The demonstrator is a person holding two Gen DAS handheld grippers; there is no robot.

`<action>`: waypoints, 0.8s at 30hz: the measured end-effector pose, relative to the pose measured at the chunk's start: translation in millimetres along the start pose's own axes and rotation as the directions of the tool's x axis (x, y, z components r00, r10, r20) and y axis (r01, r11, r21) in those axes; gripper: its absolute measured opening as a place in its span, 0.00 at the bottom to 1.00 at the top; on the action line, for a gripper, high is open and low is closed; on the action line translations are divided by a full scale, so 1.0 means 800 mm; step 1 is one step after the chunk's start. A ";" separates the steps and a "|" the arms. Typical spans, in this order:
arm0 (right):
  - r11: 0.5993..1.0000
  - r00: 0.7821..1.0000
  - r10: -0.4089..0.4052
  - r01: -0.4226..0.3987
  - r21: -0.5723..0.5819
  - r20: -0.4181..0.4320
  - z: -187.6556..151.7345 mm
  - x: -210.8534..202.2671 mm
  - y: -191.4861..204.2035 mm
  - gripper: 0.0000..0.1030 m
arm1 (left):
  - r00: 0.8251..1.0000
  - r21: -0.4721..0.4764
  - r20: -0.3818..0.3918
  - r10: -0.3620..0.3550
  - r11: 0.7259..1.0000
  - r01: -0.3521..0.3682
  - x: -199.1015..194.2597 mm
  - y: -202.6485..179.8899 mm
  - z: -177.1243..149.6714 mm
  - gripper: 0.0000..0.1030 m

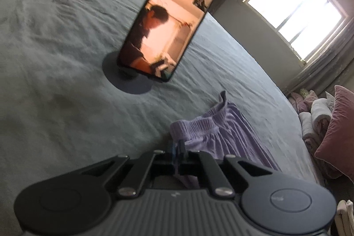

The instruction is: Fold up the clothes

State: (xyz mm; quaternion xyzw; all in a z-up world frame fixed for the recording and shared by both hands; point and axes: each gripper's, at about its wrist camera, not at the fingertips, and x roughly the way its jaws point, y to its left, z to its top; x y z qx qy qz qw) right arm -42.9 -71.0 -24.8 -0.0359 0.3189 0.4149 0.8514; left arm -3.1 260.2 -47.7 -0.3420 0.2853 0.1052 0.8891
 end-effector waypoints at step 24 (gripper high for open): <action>0.996 0.993 0.047 -0.039 0.082 -0.107 -0.014 0.019 0.007 0.20 | 0.988 0.123 -0.033 0.153 0.981 -0.148 -0.016 0.001 0.000 0.18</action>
